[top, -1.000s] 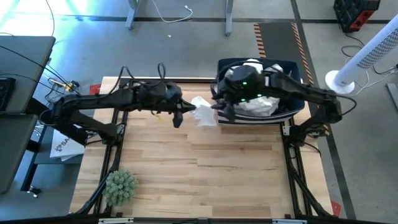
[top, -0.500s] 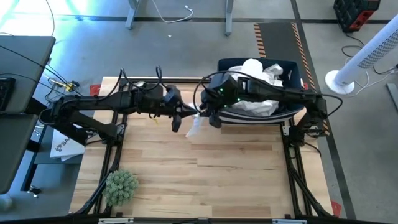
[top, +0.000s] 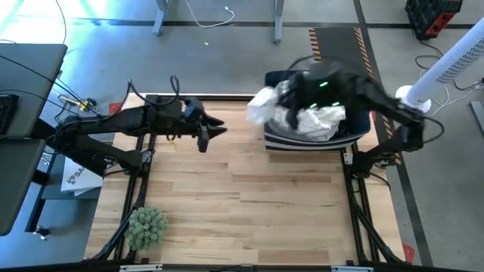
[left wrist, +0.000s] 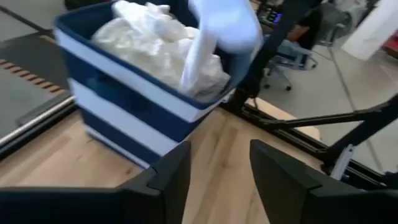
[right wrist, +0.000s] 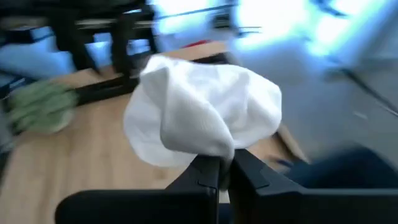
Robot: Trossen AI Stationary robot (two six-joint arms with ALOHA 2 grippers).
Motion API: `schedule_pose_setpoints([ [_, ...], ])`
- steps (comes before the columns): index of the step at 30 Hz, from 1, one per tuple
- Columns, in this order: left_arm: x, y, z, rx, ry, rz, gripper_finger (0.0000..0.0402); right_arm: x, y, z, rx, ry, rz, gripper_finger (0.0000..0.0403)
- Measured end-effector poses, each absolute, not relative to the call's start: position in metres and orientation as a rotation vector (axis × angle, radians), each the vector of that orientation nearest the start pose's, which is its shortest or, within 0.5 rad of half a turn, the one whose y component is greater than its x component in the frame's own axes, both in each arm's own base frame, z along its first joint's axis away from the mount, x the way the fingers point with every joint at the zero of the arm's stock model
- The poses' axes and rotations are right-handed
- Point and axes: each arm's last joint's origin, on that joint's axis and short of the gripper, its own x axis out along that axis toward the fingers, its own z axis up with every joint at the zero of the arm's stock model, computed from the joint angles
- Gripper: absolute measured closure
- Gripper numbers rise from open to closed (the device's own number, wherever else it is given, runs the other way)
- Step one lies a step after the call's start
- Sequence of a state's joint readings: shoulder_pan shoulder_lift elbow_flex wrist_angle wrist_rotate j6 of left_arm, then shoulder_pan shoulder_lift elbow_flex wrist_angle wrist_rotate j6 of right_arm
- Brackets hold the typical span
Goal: Sort clothes
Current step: Put the white sock into the blue laundry organizer
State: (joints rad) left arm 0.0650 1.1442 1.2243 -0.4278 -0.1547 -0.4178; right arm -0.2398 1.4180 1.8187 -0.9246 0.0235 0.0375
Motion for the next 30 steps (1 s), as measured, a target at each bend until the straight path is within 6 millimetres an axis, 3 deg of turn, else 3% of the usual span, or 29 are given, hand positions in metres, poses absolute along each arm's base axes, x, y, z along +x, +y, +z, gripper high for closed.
schedule_pose_setpoints([
  [5, 0.219, 0.021, 0.397, -0.383, 0.295, 0.352, 0.0233, 0.182, -0.079, 0.484, 0.141, 0.561, -0.599, 0.0399],
  [10, 0.209, 0.021, 0.401, -0.373, 0.278, 0.403, 0.0236, 0.138, -0.097, 0.46, 0.301, 0.705, -0.892, 0.04],
  [13, 0.207, 0.022, 0.402, -0.369, 0.272, 0.418, 0.0236, 0.125, -0.111, 0.425, 0.479, 0.783, -1.044, 0.0401],
  [19, 0.207, 0.022, 0.401, -0.367, 0.277, 0.431, 0.0236, 0.106, -0.132, 0.326, 0.756, 1.043, -1.301, 0.0382],
  [22, 0.205, 0.022, 0.4, -0.379, 0.293, 0.439, 0.0236, 0.098, -0.132, 0.301, 0.809, 1.149, -1.293, 0.0353],
  [26, 0.197, 0.022, 0.4, -0.417, 0.295, 0.473, 0.0236, 0.095, -0.129, 0.305, 0.835, 1.215, -1.218, 0.0302],
  [30, 0.18, 0.022, 0.405, -0.424, 0.276, 0.507, 0.0236, 0.093, -0.122, 0.345, 0.821, 1.11, -1.103, 0.0257],
])
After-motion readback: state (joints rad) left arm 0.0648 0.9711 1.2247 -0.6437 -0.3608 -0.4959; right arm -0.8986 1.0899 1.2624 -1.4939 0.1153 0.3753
